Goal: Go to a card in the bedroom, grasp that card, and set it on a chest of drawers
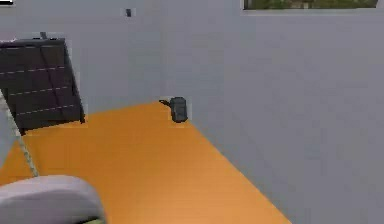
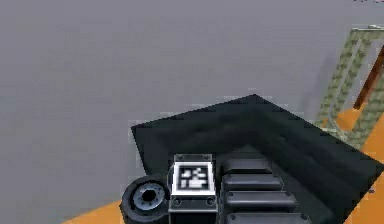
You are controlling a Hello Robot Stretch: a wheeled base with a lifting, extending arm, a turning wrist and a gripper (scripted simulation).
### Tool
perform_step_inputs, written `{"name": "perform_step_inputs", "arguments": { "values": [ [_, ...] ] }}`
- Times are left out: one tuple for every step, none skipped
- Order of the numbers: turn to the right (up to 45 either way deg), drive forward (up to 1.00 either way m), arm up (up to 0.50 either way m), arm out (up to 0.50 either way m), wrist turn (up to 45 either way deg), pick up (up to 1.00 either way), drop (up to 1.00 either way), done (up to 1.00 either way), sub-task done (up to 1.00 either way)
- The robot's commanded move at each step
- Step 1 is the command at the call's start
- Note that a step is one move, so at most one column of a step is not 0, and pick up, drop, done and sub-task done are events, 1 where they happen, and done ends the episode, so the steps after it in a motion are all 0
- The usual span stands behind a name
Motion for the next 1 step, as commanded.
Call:
{"name": "perform_step_inputs", "arguments": {
  "values": [
    [45.0, 0.0, 0.0, 0.0, 0.0, 0.0, 0.0, 0.0, 0.0]
  ]
}}
